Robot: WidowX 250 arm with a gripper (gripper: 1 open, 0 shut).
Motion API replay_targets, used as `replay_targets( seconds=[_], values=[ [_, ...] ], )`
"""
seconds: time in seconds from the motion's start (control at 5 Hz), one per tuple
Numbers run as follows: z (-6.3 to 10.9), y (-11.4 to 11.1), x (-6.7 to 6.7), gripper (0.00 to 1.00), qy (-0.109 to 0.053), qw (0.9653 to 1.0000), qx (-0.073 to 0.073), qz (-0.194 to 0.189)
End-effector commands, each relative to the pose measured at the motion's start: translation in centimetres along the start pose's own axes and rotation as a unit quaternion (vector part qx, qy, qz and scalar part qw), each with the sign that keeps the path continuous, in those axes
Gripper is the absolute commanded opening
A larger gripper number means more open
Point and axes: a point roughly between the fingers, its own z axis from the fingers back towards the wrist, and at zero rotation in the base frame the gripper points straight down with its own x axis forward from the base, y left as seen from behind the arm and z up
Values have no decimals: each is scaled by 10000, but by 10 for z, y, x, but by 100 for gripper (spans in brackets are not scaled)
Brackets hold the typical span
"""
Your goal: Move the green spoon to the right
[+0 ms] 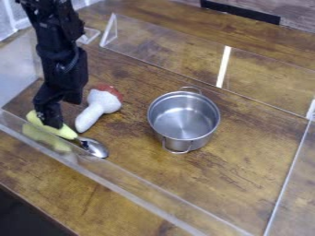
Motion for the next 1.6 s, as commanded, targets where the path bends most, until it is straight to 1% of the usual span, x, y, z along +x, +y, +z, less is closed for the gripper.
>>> replay_targets(
  seconds=[0.0,0.2,0.4,0.8,1.0,1.2,1.4],
  values=[
    [9,11,7,100,9,9994,312,-152],
    [6,11,10,100,18,9988,386,-291],
    [4,12,11,100,39,9985,435,-342],
    [-14,14,-5,100,104,9989,463,-13],
    [-24,18,-3,100,73,9987,494,-61],
    [-19,22,-9,100,26,9989,455,-91],
    [-15,18,-18,100,-19,9990,443,-82]
  ],
)
